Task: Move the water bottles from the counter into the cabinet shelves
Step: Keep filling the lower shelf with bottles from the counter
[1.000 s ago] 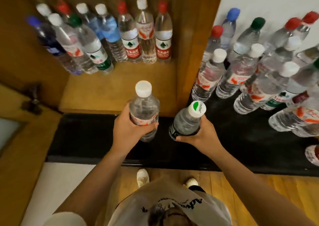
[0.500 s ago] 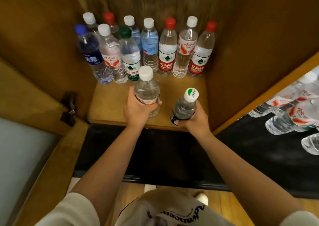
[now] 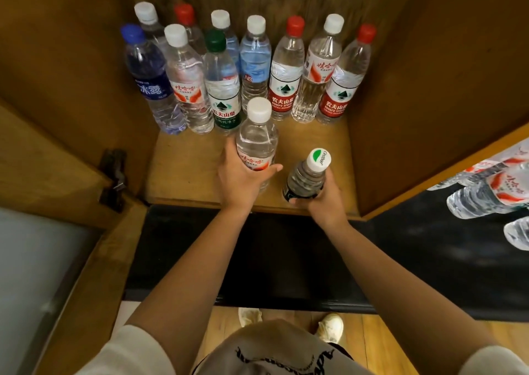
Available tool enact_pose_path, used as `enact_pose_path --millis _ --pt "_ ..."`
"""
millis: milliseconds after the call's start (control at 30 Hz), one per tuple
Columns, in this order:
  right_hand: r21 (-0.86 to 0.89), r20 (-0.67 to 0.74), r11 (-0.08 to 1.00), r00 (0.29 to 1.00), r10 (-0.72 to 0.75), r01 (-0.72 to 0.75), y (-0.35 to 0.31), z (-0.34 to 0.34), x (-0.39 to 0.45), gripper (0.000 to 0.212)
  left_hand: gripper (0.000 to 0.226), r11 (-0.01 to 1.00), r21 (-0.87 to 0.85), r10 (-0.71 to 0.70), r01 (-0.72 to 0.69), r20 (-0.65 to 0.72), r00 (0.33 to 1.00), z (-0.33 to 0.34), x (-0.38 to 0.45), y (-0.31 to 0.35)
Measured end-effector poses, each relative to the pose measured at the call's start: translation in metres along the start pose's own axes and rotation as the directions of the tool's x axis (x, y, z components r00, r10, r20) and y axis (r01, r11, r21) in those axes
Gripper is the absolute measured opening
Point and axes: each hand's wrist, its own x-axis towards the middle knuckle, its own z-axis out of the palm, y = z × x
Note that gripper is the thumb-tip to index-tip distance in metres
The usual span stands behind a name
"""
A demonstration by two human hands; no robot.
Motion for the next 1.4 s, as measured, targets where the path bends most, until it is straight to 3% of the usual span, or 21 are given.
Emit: enact_pose_path --millis 167,267,367,400,467,500,567,633,700,767,933,1400 --pt "0.033 0.013 0.997 0.998 0.066 -0.067 -0.005 -0.002 -0.01 0.081 0.091 0.993 -0.113 -0.032 0.042 0.088 0.996 -0.006 -0.007 -0.005" --pt "0.128 -0.026 0.972 0.979 0.202 -0.197 -0.002 -0.009 -0.025 0.076 0.081 0.973 -0.206 -0.068 0.105 0.179 0.982 -0.018 -0.021 -0.02" --pt "0.379 0.069 0.851 0.929 0.364 -0.362 0.0 -0.016 -0.045 0.07 0.068 0.945 -0.194 -0.215 0.263 0.236 0.948 -0.031 -0.037 -0.038" --pt "0.476 0.12 0.783 0.912 0.393 -0.4 0.0 -0.017 -0.05 0.069 0.063 0.895 -0.256 -0.293 0.364 0.276 0.915 -0.034 -0.039 -0.042" --pt "0.576 0.153 0.709 0.905 0.396 -0.408 0.002 -0.015 -0.054 0.07 0.058 0.79 -0.34 -0.38 0.51 0.381 0.843 -0.039 -0.038 -0.044" --pt "0.577 0.135 0.721 0.915 0.379 -0.384 0.002 -0.013 -0.055 0.07 0.061 0.802 -0.324 -0.376 0.502 0.378 0.846 -0.039 -0.038 -0.045" --pt "0.463 0.047 0.84 0.954 0.296 -0.283 0.0 -0.007 -0.055 0.071 0.072 0.891 -0.26 -0.289 0.371 0.304 0.908 -0.038 -0.039 -0.04" --pt "0.174 -0.062 0.977 0.988 0.138 -0.126 -0.001 -0.002 -0.05 0.075 0.084 0.986 -0.073 -0.136 0.152 0.184 0.973 -0.034 -0.035 -0.035" --pt "-0.091 -0.117 0.995 0.993 0.024 -0.034 0.0 0.002 -0.041 0.081 0.094 0.996 -0.016 -0.082 0.086 0.188 0.979 -0.027 -0.024 -0.034" --pt "-0.215 -0.143 0.976 0.99 -0.009 -0.022 0.002 0.005 -0.031 0.083 0.094 0.995 -0.02 -0.095 0.102 0.21 0.973 -0.017 -0.014 -0.037" --pt "-0.332 -0.196 0.942 0.98 -0.015 -0.052 0.008 0.014 -0.012 0.071 0.072 0.996 0.082 -0.049 0.042 0.089 0.995 0.009 -0.004 -0.039" --pt "-0.4 -0.207 0.912 0.978 0.005 -0.089 -0.034 0.036 0.101 0.058 0.066 0.995 0.041 -0.095 0.095 0.001 0.995 0.047 0.086 -0.015"
